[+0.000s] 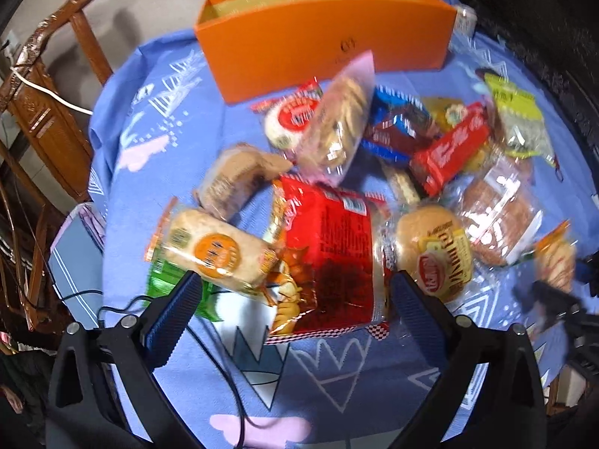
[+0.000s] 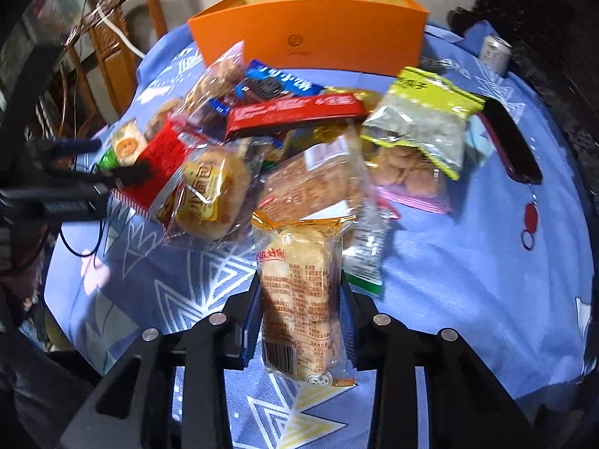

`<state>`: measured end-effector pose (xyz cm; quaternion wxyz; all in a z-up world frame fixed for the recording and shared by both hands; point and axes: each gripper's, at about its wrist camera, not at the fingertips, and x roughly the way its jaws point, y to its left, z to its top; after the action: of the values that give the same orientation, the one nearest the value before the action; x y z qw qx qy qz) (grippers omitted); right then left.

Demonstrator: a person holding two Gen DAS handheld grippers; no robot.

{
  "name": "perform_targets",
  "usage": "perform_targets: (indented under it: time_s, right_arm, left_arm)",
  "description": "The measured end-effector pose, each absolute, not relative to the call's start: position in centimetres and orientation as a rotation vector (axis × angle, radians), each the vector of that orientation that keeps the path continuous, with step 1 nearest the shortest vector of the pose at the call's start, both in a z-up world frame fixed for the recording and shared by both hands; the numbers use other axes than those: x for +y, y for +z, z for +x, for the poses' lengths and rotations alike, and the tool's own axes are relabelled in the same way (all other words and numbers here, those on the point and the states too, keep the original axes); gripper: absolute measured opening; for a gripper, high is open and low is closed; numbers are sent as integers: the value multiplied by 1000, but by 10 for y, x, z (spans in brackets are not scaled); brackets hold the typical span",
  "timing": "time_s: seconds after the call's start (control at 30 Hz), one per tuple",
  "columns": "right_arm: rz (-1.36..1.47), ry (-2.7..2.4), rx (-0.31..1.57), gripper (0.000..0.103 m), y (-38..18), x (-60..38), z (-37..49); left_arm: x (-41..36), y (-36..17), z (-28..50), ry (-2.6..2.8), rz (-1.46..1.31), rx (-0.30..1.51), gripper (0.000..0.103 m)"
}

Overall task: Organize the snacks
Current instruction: 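Grasp the red snack bag with the left gripper while the right gripper grasps a bread loaf bag, then lift both bags over the orange box and release them inside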

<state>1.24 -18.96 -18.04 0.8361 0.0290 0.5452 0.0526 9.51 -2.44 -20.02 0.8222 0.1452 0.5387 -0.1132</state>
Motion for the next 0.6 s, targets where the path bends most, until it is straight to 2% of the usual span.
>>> perform_targets:
  time_s: [0.27, 0.3, 0.37, 0.43, 0.6]
  right_arm:
    - [75, 78, 1131, 37, -174, -192, 11]
    - [74, 77, 1128, 37, -174, -192, 11]
    - [78, 79, 1123, 37, -172, -192, 11]
    - [82, 76, 1117, 37, -170, -193, 14]
    - [104, 71, 1095, 37, -163, -197, 20]
  left_arm:
    - [-40, -237, 105, -291, 345, 1203, 97]
    - [-42, -238, 105, -302, 355, 1195, 90]
    - [-44, -240, 105, -367, 328, 1214, 68]
    - [-40, -240, 107, -393, 279, 1220, 58]
    - [-37, -229, 104, -432, 255, 1197, 53]
